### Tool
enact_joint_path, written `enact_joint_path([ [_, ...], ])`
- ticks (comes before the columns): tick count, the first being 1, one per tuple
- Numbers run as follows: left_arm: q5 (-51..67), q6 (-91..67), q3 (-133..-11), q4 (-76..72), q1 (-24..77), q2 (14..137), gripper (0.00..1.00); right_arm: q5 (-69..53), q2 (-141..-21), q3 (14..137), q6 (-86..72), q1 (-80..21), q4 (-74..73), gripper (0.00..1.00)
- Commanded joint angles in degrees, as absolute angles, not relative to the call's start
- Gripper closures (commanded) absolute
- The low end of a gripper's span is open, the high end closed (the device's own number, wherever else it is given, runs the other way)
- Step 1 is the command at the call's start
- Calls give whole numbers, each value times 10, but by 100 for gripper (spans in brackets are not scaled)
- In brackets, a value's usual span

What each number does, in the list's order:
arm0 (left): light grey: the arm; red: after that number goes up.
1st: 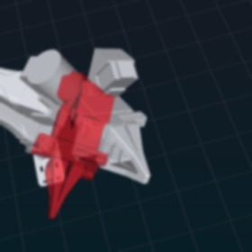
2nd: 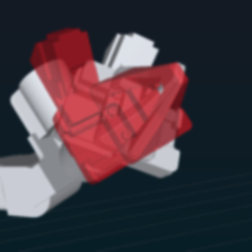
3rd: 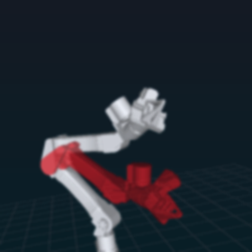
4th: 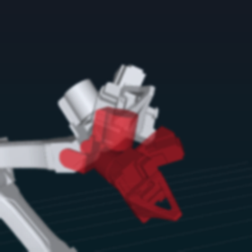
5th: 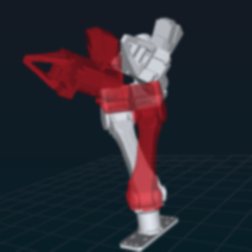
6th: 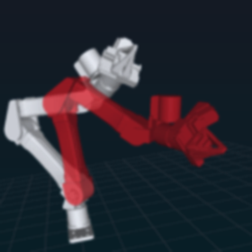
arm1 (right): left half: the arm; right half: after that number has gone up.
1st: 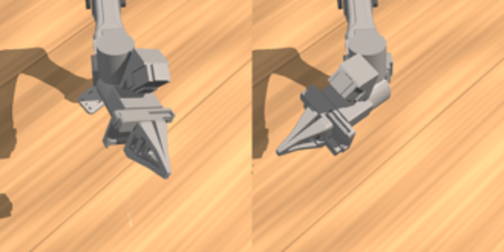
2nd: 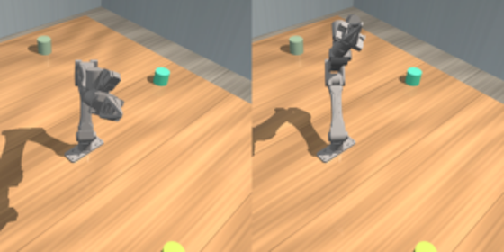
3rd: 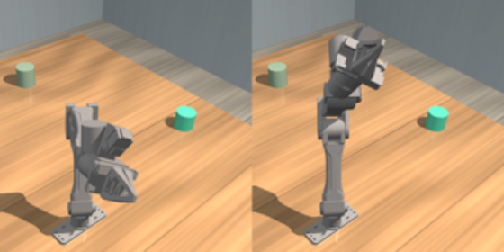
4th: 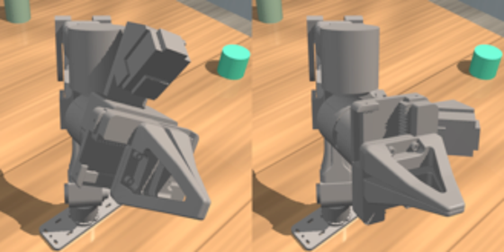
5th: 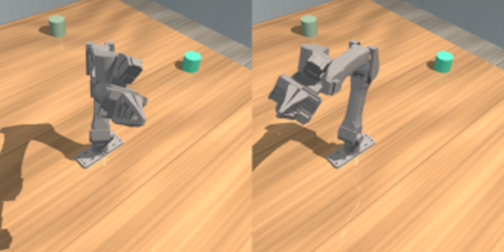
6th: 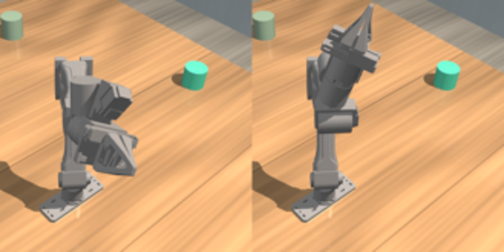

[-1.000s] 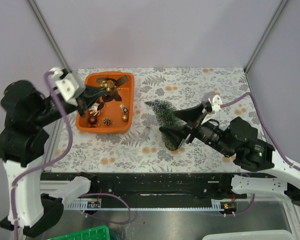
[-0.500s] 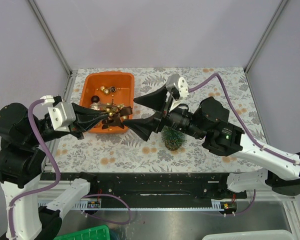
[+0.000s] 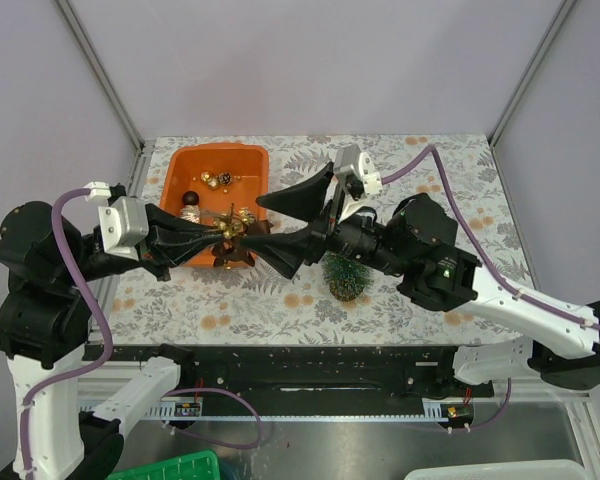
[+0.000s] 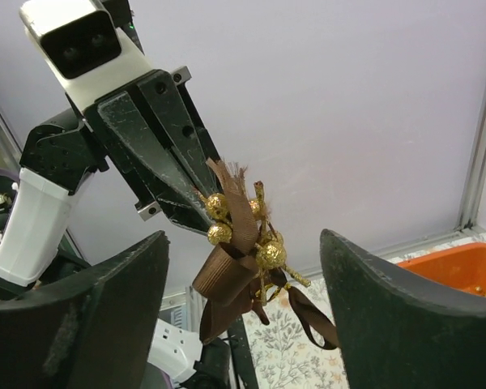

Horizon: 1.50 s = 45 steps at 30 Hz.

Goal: Decorate the small christmas tree

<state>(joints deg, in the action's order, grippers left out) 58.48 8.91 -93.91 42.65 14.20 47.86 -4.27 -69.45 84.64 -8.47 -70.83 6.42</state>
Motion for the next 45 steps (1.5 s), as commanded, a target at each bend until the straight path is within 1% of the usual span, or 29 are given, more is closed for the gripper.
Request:
enact_joint_path([
  [1,624,65,-936,397,142,494,97,-48,-709,860,-83,-710,84,28],
  [2,627,62,-936,398,142,496,97,-40,-706,857,-82,-710,84,37],
  [4,626,60,-937,398,143,502,97,-23,-693,848,-77,-710,77,50],
  [7,621,56,-936,396,152,511,97,-4,-658,823,-72,-710,70,66],
  [9,605,48,-937,394,168,521,97,29,-623,800,-70,-711,61,74],
  [15,523,44,-945,395,268,552,98,88,-529,740,-70,-710,17,84],
  [20,500,44,-952,395,302,585,98,117,-469,700,-80,-710,-26,89],
  [24,483,54,-978,406,339,623,99,134,-433,675,-89,-710,-41,89],
  [25,480,57,-987,407,350,633,99,136,-427,671,-91,-711,-45,87],
  [26,476,62,-994,411,360,643,99,140,-422,667,-93,-710,-50,83],
  [28,472,73,-1013,418,379,664,99,143,-414,663,-95,-710,-60,65],
  [29,467,78,-1021,422,388,671,99,142,-410,660,-95,-710,-64,51],
  [30,462,84,-1025,423,397,679,99,142,-409,659,-96,-710,-69,39],
  [31,457,90,-1030,424,411,684,99,144,-407,657,-96,-710,-74,33],
  [32,450,96,-1032,425,418,690,99,146,-406,657,-95,-710,-78,28],
  [35,441,106,-1038,426,433,703,100,156,-402,651,-88,-710,-84,25],
  [39,437,112,-1043,426,442,711,100,162,-397,640,-79,-710,-70,27],
  [43,435,116,-1048,426,446,716,100,159,-411,643,-65,-710,-55,35],
  [45,434,117,-1053,426,449,719,100,159,-423,647,-62,-710,-53,43],
])
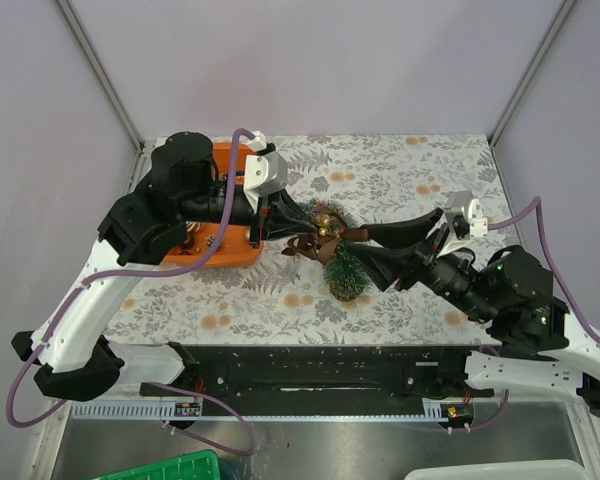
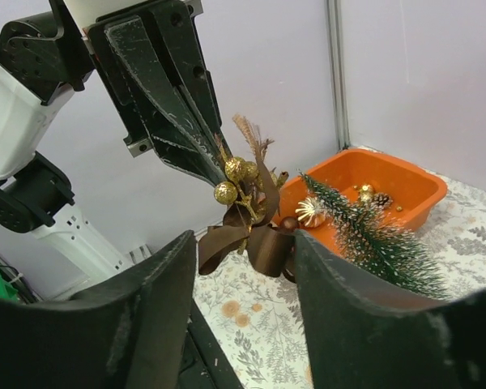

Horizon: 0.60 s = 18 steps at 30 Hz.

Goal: Decorate the small christmas tree

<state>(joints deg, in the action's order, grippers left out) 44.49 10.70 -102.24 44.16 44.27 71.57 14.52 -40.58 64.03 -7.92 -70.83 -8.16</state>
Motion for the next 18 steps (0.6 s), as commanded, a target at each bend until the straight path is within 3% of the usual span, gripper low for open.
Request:
enact_joint_path([
  [1,436,117,-1054,426,450,721,100,159,-427,647,-59,-711,-49,47],
  [11,404,134,-1050,424,463,739,100,212,-460,664,-19,-711,-23,100],
  [18,342,149,-1053,403,468,753,96,268,-432,658,23,-710,-42,100],
])
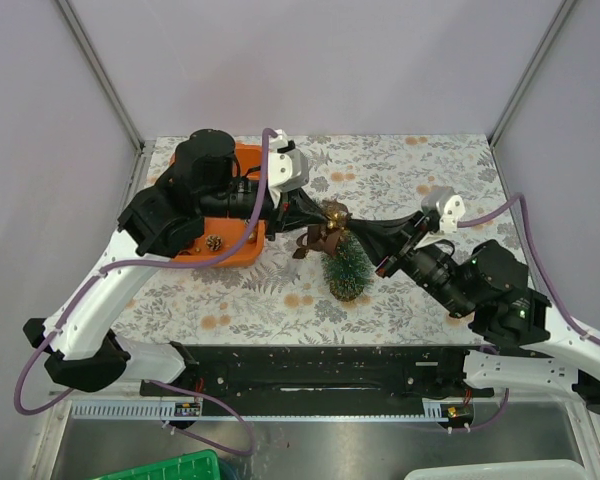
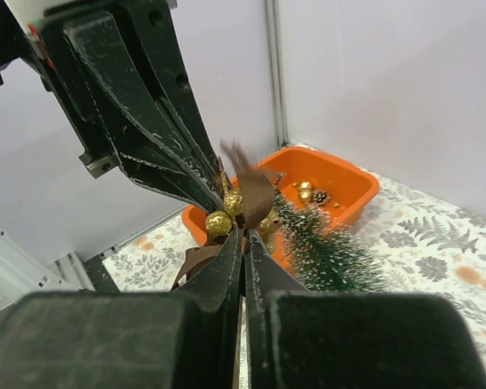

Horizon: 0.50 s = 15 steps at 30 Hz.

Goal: Decorate the small christmas tree

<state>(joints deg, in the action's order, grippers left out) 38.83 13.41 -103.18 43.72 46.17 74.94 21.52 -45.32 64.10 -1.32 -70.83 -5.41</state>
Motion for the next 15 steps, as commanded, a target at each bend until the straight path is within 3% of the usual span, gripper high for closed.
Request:
enact_joint_path([
  [1,334,152,-1054,403,470,754,96,278,-430,657,25,-710,-45,100],
  [10,294,192,-1022,403,488,751,89,328,-433,628,49,-710,-54,100],
  [12,286,196,-1023,403,490,756,83,337,-446,627,60,-709,-50,100],
  [13,281,200,-1024,404,492,758,75,343,-452,627,65,-709,-47,100],
  [15,266,211,-1025,403,497,762,71,353,-464,623,80,-709,-38,100],
])
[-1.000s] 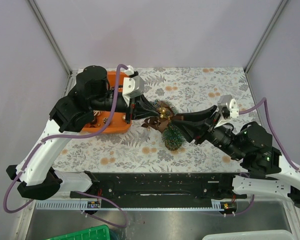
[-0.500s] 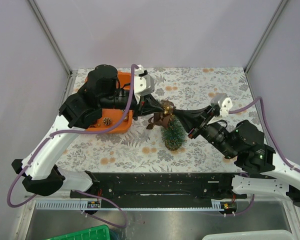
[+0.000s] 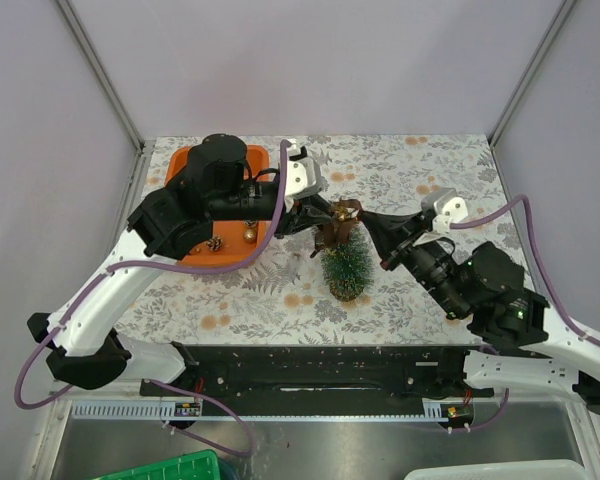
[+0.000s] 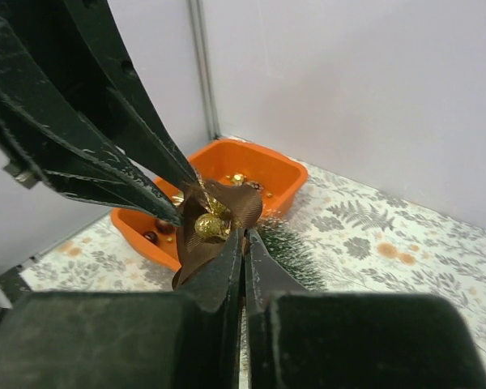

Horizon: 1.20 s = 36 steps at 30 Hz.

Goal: Decorate the small christmas tree

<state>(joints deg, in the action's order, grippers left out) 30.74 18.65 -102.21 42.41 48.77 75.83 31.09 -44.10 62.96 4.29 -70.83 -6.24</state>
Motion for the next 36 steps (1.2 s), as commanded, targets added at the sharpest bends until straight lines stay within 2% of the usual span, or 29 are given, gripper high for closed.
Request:
enact_joint_path([
  [1,260,216,-1025,403,498,765,70,359,-468,622,86,-708,-34,100],
  [7,243,222,-1041,404,500,767,54,351,-488,621,90,-676,-23,100],
  [8,241,222,-1046,403,499,766,45,345,-490,621,86,-666,-24,100],
  [10,235,228,-1052,405,500,761,19,331,-488,618,80,-649,-25,100],
  [11,236,234,-1056,410,501,757,13,325,-489,617,74,-640,-29,100],
  [13,232,239,-1059,414,500,748,8,320,-487,614,66,-631,-35,100],
  [14,230,240,-1062,417,500,744,1,317,-483,612,62,-630,-37,100],
  [24,214,258,-1044,449,496,689,1,333,-445,569,34,-628,-77,100],
  [36,181,265,-999,448,483,665,1,381,-473,520,16,-616,-102,100],
])
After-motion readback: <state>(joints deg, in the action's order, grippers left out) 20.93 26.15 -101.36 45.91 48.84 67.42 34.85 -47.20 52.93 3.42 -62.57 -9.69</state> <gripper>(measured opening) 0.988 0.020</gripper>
